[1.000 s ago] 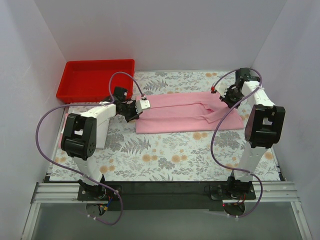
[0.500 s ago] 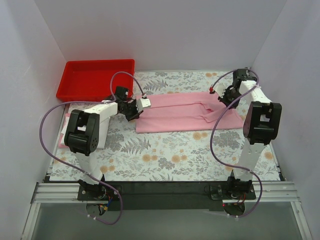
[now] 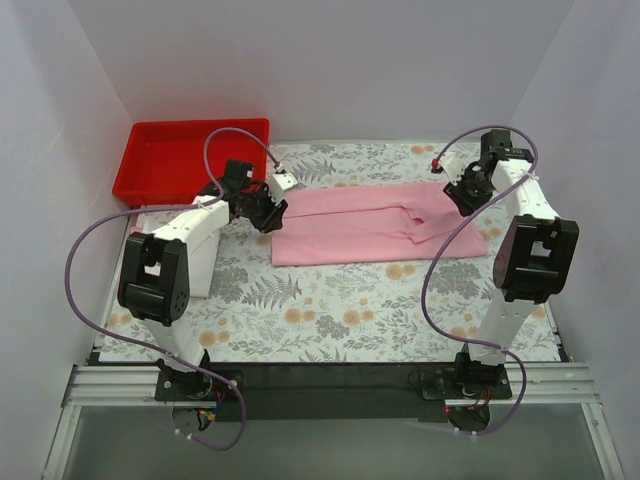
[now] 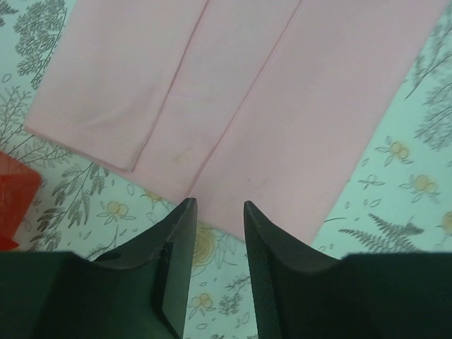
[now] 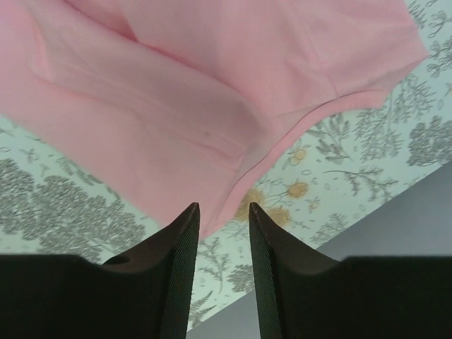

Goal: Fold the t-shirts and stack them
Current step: Fold the tshirt

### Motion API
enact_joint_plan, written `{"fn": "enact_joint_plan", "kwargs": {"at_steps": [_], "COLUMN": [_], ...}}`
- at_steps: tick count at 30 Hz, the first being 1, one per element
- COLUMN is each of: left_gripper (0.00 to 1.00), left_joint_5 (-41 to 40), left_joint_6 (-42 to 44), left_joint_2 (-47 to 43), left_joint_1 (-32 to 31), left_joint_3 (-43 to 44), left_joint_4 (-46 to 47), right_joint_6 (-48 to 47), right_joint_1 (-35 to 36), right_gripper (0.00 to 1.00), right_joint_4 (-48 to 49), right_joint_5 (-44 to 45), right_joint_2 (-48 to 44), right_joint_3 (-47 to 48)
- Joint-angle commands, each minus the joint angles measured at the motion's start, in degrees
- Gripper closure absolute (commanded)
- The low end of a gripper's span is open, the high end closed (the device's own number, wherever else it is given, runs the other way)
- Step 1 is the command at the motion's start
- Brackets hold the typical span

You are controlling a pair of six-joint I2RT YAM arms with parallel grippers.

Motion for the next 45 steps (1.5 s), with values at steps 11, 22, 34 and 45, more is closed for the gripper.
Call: {"fn": "enact_joint_plan", "kwargs": {"at_steps": [11,22,34,45], "left_gripper": [0.58,0.6,0.56,0.55], "left_joint_5": [12.0,7.6,-7.5,-14.6], "left_joint_6": [-39.3,-56.5,-29.0,-20.0], "left_joint_2": [8.2,20.4,2.5,3.7], "left_joint_1": [-15.3,-18.3,-15.7,-13.1], "left_joint_3": [13.9,18.5,2.2,-0.4], "left_joint_4": [10.2,14.7,-0.1,-0.3], "right_joint_6": [25.0,29.2,21.4,23.3], "right_joint_1": [-4.2,-9.0,-10.5,-10.5], "right_gripper": [0.6,0.6,0.61,0.61], "right_joint_4": [-7.6,-4.8,4.6,6.8], "right_joint_5": [-17.0,-18.2,-8.0,-9.6], "right_joint_2": [3.8,5.7,2.9,0.1], "right_joint_3": [1.6,-3.9,-13.3,-12.3]}}
